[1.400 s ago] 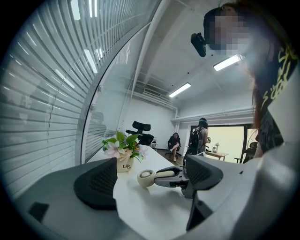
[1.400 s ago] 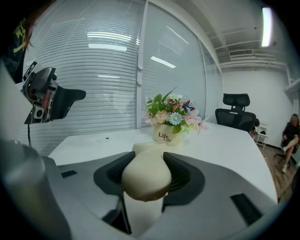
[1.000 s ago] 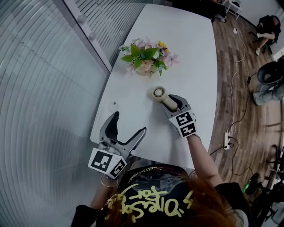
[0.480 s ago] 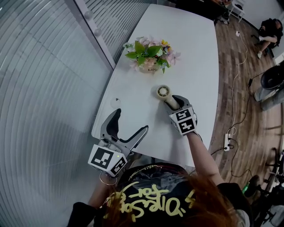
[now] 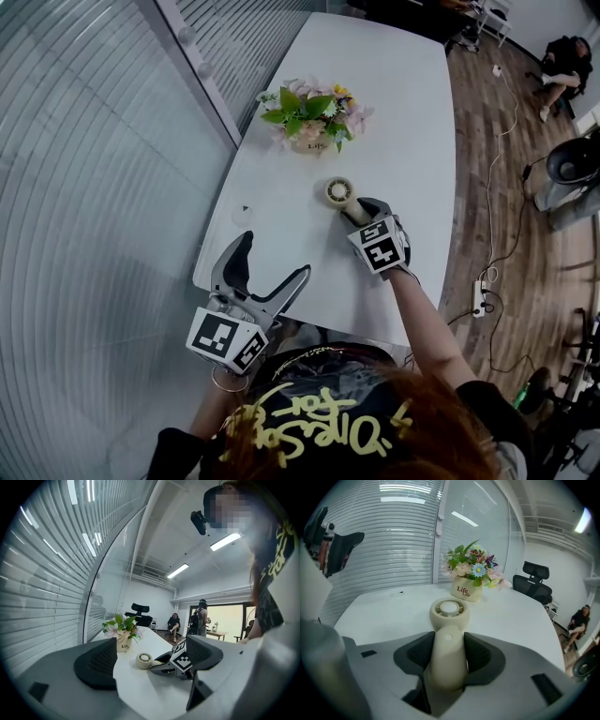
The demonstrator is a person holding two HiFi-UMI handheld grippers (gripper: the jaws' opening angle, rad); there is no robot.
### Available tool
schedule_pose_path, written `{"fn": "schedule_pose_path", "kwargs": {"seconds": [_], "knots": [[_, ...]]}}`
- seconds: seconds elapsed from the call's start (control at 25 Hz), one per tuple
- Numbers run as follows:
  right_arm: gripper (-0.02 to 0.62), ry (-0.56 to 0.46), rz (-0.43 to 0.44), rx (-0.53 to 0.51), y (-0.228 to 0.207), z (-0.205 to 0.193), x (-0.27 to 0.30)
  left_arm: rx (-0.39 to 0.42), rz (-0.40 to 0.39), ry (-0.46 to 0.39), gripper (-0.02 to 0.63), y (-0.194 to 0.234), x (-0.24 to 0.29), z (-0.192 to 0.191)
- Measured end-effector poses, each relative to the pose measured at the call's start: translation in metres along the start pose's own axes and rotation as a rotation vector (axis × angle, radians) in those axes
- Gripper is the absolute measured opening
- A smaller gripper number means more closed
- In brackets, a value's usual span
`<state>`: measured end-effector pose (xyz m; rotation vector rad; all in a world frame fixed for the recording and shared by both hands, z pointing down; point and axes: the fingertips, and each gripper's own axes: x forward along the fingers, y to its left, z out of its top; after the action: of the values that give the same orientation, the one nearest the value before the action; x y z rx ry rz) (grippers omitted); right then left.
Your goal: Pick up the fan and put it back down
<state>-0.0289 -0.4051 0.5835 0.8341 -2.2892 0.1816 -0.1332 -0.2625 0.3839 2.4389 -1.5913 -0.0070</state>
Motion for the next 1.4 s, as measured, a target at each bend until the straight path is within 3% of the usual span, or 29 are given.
{"fn": "schedule_pose_path", "kwargs": {"seconds": [0.52,0.92,1.12,1.4], "knots": [[0.221,-0.087,-0.017,0.019,-0.002,0.009,-0.025,0.024,-0.031,-0.007,0.459,-0.010,0.005,0.004],[0.221,-0.295,-0.044,0.027,-0.003,0.058,-0.098,0.051,-0.081,-0.034,0.459,-0.022,0.025,0.023],[0.221,-0.398,-0.012,0.070,0.002,0.072,-0.133,0.060,-0.111,-0.043,0.459,-0.028,0.035,0.029],[0.221,-0.508,-0.059,0.088,0.000,0.079,-0.185,0.072,-0.155,-0.059,0.459,-0.041,0.048,0.038]]}}
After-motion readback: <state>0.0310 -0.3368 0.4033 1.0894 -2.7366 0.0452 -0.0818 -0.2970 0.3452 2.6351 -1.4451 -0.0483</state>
